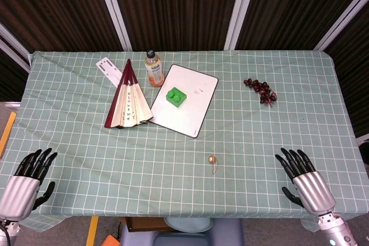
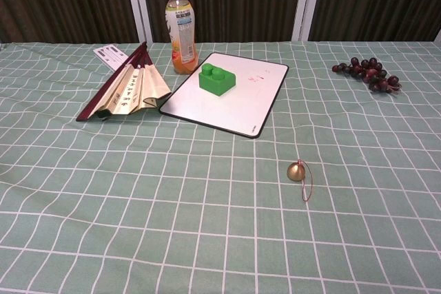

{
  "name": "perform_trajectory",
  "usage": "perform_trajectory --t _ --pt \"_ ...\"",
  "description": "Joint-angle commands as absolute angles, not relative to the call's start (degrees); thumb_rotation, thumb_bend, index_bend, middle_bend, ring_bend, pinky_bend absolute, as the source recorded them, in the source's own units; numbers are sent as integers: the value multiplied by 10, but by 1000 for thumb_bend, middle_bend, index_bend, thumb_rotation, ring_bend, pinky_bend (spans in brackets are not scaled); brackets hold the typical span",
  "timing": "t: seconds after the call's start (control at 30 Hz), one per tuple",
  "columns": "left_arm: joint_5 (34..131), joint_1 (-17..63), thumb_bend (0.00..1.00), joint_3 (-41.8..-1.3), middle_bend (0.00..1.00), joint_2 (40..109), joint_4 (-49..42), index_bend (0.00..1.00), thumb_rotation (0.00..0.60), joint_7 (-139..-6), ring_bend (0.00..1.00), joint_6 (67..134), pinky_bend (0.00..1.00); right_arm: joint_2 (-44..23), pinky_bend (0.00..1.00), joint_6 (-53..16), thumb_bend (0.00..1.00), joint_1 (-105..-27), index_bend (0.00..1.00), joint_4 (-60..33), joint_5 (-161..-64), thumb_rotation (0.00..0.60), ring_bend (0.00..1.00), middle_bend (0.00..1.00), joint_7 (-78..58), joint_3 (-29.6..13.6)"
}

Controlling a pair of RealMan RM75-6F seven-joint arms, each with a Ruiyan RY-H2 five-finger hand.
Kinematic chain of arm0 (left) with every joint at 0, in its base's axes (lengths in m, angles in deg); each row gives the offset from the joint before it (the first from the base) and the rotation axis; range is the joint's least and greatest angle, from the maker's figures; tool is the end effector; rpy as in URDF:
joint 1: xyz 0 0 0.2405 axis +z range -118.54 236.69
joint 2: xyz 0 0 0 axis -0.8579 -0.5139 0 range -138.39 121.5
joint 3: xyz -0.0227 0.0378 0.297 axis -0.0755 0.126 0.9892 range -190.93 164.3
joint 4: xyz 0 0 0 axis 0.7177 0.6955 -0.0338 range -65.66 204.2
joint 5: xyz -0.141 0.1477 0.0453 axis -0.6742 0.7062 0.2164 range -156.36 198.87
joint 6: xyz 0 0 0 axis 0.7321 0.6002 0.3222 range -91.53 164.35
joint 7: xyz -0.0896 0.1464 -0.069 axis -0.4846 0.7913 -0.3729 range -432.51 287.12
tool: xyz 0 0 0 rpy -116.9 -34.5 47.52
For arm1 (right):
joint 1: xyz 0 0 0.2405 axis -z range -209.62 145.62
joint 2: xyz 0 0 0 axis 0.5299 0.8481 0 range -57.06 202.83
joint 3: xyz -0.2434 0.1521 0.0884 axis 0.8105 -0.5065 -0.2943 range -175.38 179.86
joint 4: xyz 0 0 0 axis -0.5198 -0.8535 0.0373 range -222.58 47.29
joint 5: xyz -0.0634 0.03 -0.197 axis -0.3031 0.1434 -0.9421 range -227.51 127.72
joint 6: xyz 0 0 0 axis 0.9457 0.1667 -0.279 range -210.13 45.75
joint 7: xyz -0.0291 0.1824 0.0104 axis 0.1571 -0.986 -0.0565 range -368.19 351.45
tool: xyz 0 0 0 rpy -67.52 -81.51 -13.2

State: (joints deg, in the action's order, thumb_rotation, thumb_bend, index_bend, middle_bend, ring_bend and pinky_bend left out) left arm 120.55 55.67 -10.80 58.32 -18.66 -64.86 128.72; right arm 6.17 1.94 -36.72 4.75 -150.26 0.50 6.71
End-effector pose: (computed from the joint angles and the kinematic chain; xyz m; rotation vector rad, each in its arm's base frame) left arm -0.3273 0.1931 0.1566 -1.5903 -0.6708 -0.9137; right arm -0.3170 -0.1895 0.1220 1.7143 -0.8022 0.8755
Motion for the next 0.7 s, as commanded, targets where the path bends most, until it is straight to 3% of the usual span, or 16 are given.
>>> perform_trajectory --t 0.03,0.23,0.43,0.57,0.7 --pt "1205 557 445 -108 34 583 -187 36 600 -648 0 1287 128 62 0 19 377 -368 0 48 -1503 600 0 0 4 67" --pt "1206 554 445 -108 34 584 -188 36 600 -652 0 1282 127 46 0 -14 377 -384 0 46 -1499 600 0 0 22 64" --pt "1205 550 445 -108 34 584 -187 36 600 -659 0 1275 128 9 0 -131 378 -474 22 54 -1474 600 0 0 33 19" --pt "1210 551 445 -107 34 582 -188 36 600 -661 0 1280 127 -26 0 -228 384 -544 239 47 -1432 600 0 0 30 -15" --pt "1206 550 446 -108 34 581 -187 36 600 -665 0 1278 128 -74 0 -246 398 -579 417 15 -1419 600 0 13 40 -37"
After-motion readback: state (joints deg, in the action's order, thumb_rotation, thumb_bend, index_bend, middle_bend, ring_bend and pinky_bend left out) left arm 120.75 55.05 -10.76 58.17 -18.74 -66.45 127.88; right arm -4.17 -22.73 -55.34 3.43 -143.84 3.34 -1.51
